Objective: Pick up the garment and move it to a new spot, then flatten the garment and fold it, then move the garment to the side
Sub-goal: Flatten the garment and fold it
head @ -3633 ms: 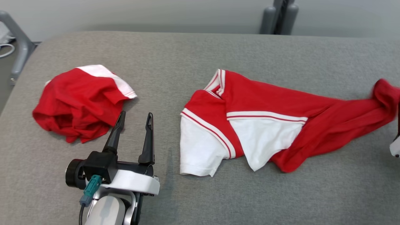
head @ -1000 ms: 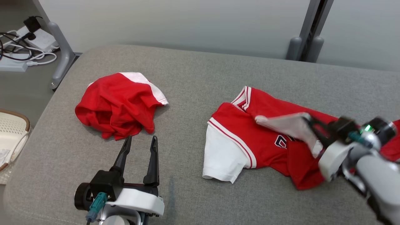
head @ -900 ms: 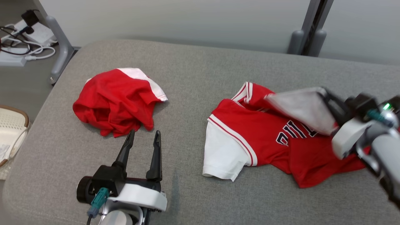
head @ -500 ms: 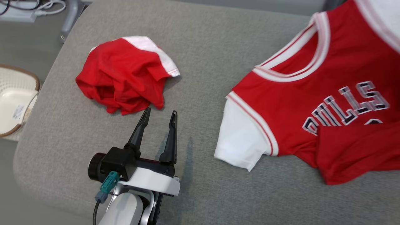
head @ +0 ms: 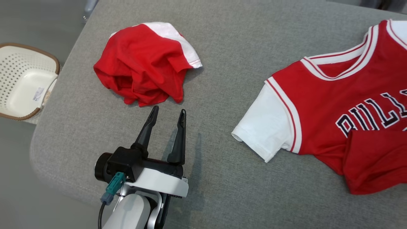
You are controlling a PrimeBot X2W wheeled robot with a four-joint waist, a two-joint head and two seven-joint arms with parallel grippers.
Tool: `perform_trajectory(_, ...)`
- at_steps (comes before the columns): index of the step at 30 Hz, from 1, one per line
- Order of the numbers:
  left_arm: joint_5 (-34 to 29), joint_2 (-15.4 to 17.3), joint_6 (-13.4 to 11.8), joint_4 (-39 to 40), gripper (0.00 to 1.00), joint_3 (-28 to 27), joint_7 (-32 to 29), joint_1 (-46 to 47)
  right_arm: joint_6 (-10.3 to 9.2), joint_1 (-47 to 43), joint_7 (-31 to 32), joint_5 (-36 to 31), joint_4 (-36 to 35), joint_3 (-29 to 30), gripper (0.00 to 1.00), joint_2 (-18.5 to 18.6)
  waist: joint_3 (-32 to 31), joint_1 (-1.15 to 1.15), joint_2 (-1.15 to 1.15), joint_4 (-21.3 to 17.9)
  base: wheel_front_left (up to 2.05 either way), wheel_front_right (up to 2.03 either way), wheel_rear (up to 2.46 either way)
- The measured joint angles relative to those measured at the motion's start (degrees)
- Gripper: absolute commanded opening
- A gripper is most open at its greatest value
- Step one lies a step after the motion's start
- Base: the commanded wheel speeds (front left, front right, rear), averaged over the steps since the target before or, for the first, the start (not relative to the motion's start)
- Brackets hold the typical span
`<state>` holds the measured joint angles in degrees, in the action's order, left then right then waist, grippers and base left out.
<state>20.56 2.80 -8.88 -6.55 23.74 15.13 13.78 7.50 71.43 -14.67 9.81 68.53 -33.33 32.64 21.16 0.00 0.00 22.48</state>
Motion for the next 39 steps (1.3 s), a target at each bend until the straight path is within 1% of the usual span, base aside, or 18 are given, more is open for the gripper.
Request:
perform_trajectory(4, -0.97, -0.03, 0.08, -0.14, 1.0, -1.08, 0.0, 0.23, 0.0, -2.72, -0.22, 1.31, -2.22, 0.23, 1.0, -2.41, -1.63, 0.0, 0.0, -1.57, 0.0, 0.0, 0.0)
perform_trajectory(7, -1.78, -0.02, 0.47, -0.6, 1.0, -2.01, 0.0, 0.19, 0.01, -5.73, -0.32, 2.55, -7.57, 1.58, 1.0, -3.42, -3.17, 0.0, 0.0, -3.22, 0.0, 0.0, 0.0)
perform_trajectory(11, -3.03, -0.07, 0.86, -1.1, 1.0, -3.47, 0.0, -0.59, 0.0, -12.23, -0.33, 3.45, -15.16, 5.46, 1.0, -3.88, -5.83, 0.0, 0.0, -5.64, 0.0, 0.0, 0.0)
perform_trajectory(13, -3.56, -0.04, 1.25, -1.37, 1.0, -4.42, 0.0, -1.32, 0.0, -16.11, -0.33, 3.75, -19.19, 8.53, 1.0, -4.78, -7.32, 0.0, 0.0, -6.89, 0.0, 0.0, 0.0)
perform_trajectory(16, -3.88, -0.03, 1.35, -1.75, 1.0, -5.61, 0.0, -2.81, 0.0, -23.2, -0.41, 4.36, -25.69, 15.47, 1.0, -6.36, -9.78, 0.0, 0.0, -8.66, 0.0, 0.0, 0.0)
perform_trajectory(18, -3.94, -0.04, 1.6, -1.86, 1.0, -6.35, 0.0, -3.8, 0.0, -29.43, -0.46, 3.15, -29.96, 19.26, 1.0, -7.46, -11.37, 0.0, 0.0, -9.85, 0.0, 0.0, 0.0)
perform_trajectory(21, -4.02, -0.03, 1.83, -2.04, 1.0, -7.1, 0.0, -5.26, 0.0, -38.71, -0.47, 1.68, -35.83, 25.04, 1.0, -10.23, -13.59, 0.0, 0.0, -11.68, 0.0, 0.0, 0.0)
perform_trajectory(25, -4.43, -0.02, 2.02, -2.57, 1.0, -7.93, 0.0, -6.93, 0.0, -48.74, -0.46, -1.41, -42.33, 30.29, 1.0, -13.96, -16.33, 0.0, 0.0, -13.7, 0.0, 0.0, 0.0)
perform_trajectory(27, -4.49, -0.02, 2.2, -2.77, 1.0, -8.4, 0.0, -7.7, -0.01, -52.65, -0.47, -1.81, -44.75, 33.06, 1.0, -16.58, -17.61, 0.0, 0.0, -14.52, 0.0, 0.0, 0.0)
perform_trajectory(29, -4.69, -0.03, 2.29, -2.88, 1.0, -8.72, 0.0, -8.39, 0.0, -56.07, -0.47, -4.24, -46.35, 33.1, 1.0, -17.92, -18.67, 0.0, 0.0, -15.21, 0.0, 0.0, 0.0)
perform_trajectory(34, -4.98, -0.04, 2.61, -3.14, 1.0, -8.82, 0.0, -9.17, 0.0, -60.67, -0.47, -4.75, -48.3, 35.3, 1.0, -22.08, -20.09, 0.0, 0.0, -16.29, 0.0, 0.0, 0.0)
perform_trajectory(39, -5.13, -0.02, 2.77, -3.9, 1.0, -8.65, 0.0, -10.16, 0.0, -63.84, -0.47, -5.97, -48.15, 35.27, 1.0, -24.28, -20.57, 0.0, 0.0, -16.19, 0.0, 0.0, 0.0)
